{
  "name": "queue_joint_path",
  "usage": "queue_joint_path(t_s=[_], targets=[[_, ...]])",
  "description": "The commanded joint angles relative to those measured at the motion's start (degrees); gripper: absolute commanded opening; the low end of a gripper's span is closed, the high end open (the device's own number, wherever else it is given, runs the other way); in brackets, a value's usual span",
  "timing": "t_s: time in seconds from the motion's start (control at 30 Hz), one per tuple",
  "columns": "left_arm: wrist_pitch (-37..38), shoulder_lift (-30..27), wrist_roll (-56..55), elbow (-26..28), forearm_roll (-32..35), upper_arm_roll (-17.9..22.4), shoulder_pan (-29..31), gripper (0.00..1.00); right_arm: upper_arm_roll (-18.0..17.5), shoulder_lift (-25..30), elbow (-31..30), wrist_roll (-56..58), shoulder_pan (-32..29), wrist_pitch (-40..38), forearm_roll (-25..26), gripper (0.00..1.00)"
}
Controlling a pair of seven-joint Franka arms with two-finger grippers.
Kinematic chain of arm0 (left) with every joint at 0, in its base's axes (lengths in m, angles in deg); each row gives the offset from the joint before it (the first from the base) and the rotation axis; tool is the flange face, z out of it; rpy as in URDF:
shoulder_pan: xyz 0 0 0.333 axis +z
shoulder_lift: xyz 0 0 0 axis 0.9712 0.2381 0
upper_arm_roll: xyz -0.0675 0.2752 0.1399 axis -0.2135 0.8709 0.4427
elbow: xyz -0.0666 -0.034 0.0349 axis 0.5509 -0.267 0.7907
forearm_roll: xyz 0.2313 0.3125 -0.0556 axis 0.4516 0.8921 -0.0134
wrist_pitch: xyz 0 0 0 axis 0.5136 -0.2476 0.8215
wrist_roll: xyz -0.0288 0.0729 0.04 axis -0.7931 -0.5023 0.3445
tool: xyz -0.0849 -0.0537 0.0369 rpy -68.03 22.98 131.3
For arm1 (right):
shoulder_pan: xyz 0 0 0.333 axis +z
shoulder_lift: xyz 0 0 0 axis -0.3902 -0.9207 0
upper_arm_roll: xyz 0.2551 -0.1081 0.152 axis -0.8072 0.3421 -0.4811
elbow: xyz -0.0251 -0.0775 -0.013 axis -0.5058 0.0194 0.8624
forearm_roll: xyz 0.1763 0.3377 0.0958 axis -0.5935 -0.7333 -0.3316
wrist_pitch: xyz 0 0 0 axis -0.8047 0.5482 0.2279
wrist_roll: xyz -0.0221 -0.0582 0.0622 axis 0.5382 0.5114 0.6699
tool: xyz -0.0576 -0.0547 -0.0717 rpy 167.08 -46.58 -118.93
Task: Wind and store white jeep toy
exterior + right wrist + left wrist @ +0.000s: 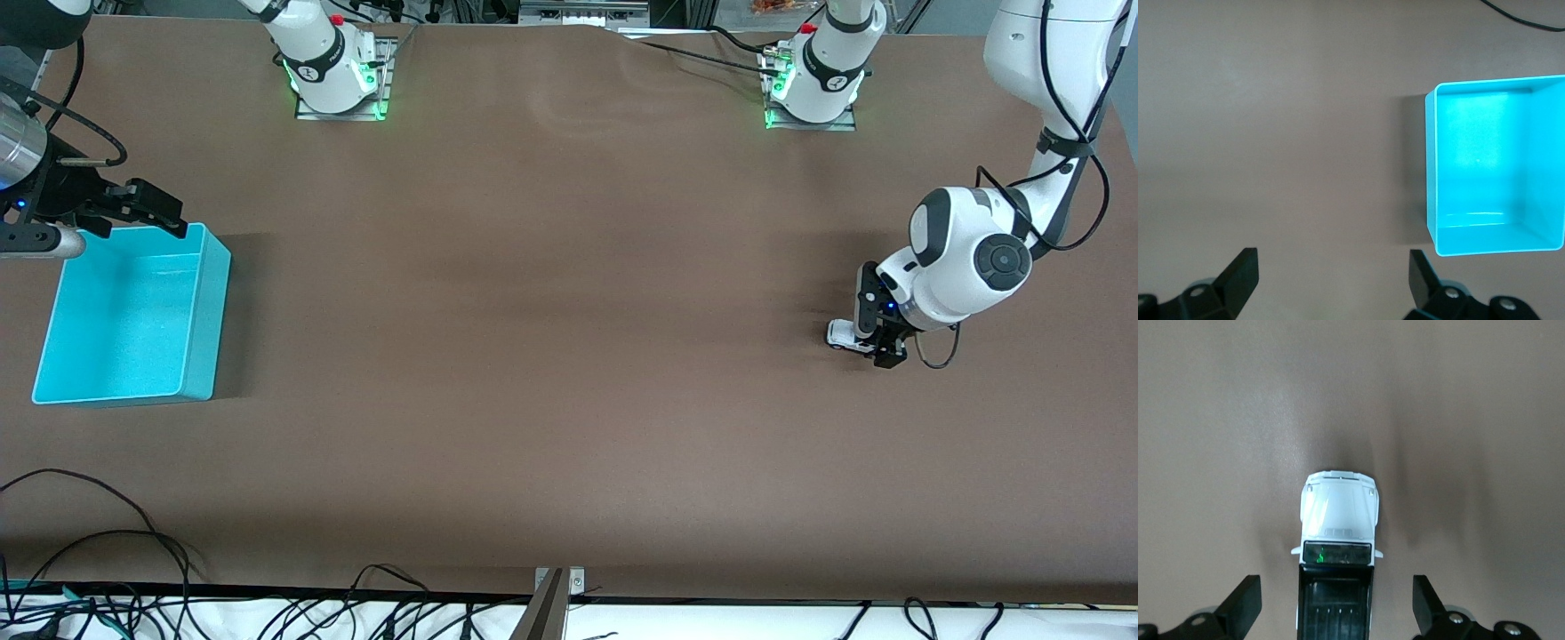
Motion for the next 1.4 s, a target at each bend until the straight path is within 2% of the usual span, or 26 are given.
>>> queue_joint_path(t_s=[0.0,0.33,0.37,0.63,0.7,0.97,1.13,1.37], targets=[[0.5,-1.0,0.9,0.5,1.9,-0.4,0.5,1.00,-0.1,-0.5,1.7,0.0,-0.1,-1.4,-0.5,1.00],[-3.2,1.9,1.0,0.0,3.3,-0.4,1.6,1.00,-0.2,-0.5,1.7,0.0,-0.1,-1.4,-0.5,1.00],[-3.2,1.9,0.9,0.0,3.3,-0.4,1.6,0.97,-0.2,-0.5,1.7,0.0,-0.1,-1.4,-0.5,1.00],[-2.7,1.8,0.1,0.0,3.2,-0.5,1.5,0.17,-0.2,-0.5,1.7,0.0,-0.1,-1.4,-0.5,1.00],[-2.7,2.1,-1.1,-0.1,3.2,-0.5,1.1,0.09,-0.2,-0.5,1.7,0.0,-0.1,-1.4,-0.5,1.00],[-2.5,2.0,-4.7,-0.2,3.2,-0.6,0.8,0.00,-0.2,-0.5,1.7,0.0,-0.1,-1.4,-0.5,1.00],[-2.1,1.7,-8.2,-0.3,3.2,-1.0,0.6,0.00,-0.2,-0.5,1.7,0.0,-0.1,-1.4,-0.5,1.00],[2.3,1.6,-13.7,-3.0,3.2,-2.0,-0.6,0.00,-0.2,-0.5,1.7,0.0,-0.1,-1.4,-0.6,1.00]])
